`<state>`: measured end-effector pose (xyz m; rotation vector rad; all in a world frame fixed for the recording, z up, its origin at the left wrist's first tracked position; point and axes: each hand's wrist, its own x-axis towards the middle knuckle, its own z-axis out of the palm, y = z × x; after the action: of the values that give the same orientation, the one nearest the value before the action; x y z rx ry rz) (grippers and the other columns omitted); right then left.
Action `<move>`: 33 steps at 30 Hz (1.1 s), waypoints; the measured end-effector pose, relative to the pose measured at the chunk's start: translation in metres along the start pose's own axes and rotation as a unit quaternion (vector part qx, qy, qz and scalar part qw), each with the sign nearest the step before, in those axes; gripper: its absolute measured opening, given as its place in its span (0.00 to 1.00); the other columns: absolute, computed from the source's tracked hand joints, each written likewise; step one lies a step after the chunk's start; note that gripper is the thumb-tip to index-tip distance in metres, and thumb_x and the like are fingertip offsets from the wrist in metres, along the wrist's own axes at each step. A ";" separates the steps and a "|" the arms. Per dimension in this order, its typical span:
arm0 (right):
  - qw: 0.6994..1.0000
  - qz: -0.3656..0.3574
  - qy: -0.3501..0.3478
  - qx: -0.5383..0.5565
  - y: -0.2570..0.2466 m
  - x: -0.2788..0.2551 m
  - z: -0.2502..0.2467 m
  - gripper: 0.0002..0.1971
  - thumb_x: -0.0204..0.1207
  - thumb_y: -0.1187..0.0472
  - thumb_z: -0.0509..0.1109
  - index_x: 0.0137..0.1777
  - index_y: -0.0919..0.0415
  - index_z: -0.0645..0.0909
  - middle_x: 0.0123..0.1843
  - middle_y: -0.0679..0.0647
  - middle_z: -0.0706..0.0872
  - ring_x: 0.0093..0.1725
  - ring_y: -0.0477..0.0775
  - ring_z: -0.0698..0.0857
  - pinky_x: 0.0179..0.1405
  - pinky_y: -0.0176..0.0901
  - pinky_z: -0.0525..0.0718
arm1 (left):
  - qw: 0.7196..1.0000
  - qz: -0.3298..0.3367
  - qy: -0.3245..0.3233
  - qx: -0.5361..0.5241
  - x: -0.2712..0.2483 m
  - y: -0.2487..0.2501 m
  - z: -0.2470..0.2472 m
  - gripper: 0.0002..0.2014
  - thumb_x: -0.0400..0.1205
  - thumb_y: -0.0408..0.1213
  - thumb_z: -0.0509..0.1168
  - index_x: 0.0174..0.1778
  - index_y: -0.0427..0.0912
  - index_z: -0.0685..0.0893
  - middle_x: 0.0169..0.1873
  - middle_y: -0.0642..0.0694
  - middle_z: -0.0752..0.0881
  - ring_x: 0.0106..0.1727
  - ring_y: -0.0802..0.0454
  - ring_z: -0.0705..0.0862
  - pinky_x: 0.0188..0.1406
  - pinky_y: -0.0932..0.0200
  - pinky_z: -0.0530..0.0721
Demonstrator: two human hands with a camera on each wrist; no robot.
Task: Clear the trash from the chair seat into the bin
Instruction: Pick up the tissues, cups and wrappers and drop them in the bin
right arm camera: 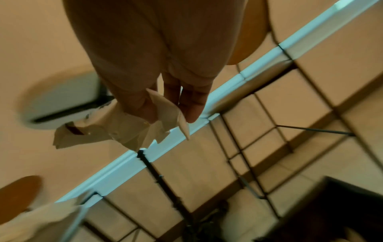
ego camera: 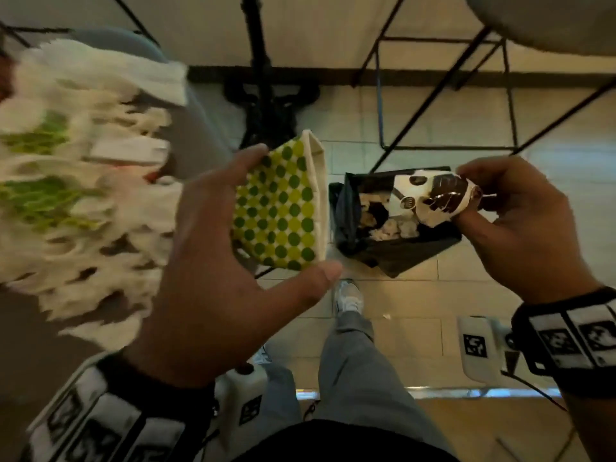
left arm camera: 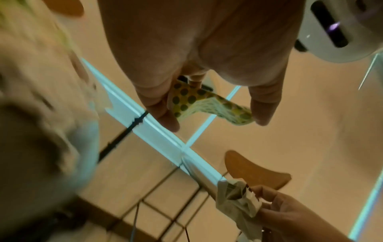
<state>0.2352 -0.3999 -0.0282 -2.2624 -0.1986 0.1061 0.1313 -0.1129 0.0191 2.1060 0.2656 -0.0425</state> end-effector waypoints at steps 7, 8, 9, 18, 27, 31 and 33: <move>0.963 0.264 0.005 -0.059 0.212 0.012 -0.013 0.09 0.75 0.54 0.76 0.53 0.51 0.83 0.41 0.57 0.88 0.41 0.62 0.88 0.38 0.52 0.85 | 0.982 -0.065 -0.178 0.019 0.101 -0.027 0.208 0.47 0.68 0.66 0.77 0.81 0.63 0.64 0.70 0.55 0.71 0.69 0.57 0.75 0.68 0.54 0.79; 0.952 0.298 -0.010 -0.065 0.238 0.016 -0.008 0.12 0.73 0.52 0.77 0.53 0.53 0.83 0.42 0.58 0.88 0.42 0.63 0.87 0.38 0.50 0.83 | 0.977 -0.085 -0.194 0.035 0.115 -0.036 0.237 0.46 0.69 0.65 0.77 0.80 0.63 0.65 0.69 0.54 0.71 0.68 0.56 0.75 0.66 0.56 0.77; 0.942 0.329 -0.025 -0.067 0.262 0.021 -0.002 0.15 0.71 0.50 0.76 0.54 0.54 0.82 0.43 0.59 0.87 0.43 0.64 0.87 0.39 0.50 0.83 | 0.972 -0.102 -0.206 0.049 0.128 -0.048 0.263 0.45 0.69 0.65 0.77 0.80 0.62 0.65 0.69 0.53 0.72 0.67 0.55 0.75 0.65 0.57 0.76; 0.831 0.548 -0.045 0.079 0.387 0.070 0.069 0.11 0.75 0.55 0.76 0.50 0.60 0.82 0.42 0.60 0.87 0.36 0.60 0.89 0.22 0.40 0.85 | 0.929 -0.224 -0.256 0.147 0.200 -0.151 0.402 0.53 0.62 0.78 0.71 0.79 0.52 0.70 0.70 0.43 0.80 0.65 0.44 0.83 0.62 0.48 0.84; 0.754 0.614 -0.053 0.228 0.385 0.092 0.105 0.27 0.76 0.50 0.75 0.73 0.60 0.76 0.68 0.64 0.81 0.62 0.70 0.84 0.58 0.63 0.88 | 0.919 -0.315 -0.236 0.023 0.210 -0.182 0.411 0.65 0.55 0.87 0.66 0.88 0.63 0.55 0.85 0.50 0.69 0.83 0.48 0.71 0.81 0.44 0.72; 0.774 0.591 -0.162 0.158 0.353 0.085 0.108 0.09 0.86 0.57 0.66 0.62 0.59 0.81 0.53 0.61 0.85 0.47 0.61 0.86 0.50 0.53 0.85 | 0.924 -0.299 -0.238 0.013 0.187 -0.156 0.364 0.51 0.72 0.70 0.72 0.88 0.54 0.60 0.77 0.59 0.73 0.77 0.57 0.73 0.75 0.62 0.68; 0.778 0.586 -0.172 0.145 0.334 0.077 0.108 0.08 0.86 0.57 0.66 0.57 0.60 0.83 0.45 0.60 0.86 0.39 0.58 0.85 0.40 0.48 0.84 | 0.928 -0.282 -0.244 0.011 0.167 -0.135 0.335 0.39 0.80 0.59 0.72 0.85 0.51 0.67 0.70 0.61 0.75 0.68 0.60 0.76 0.64 0.63 0.74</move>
<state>0.3312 -0.5164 -0.3538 -1.7071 1.0058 1.1193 0.2923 -0.3005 -0.2930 1.9010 0.5570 -0.8999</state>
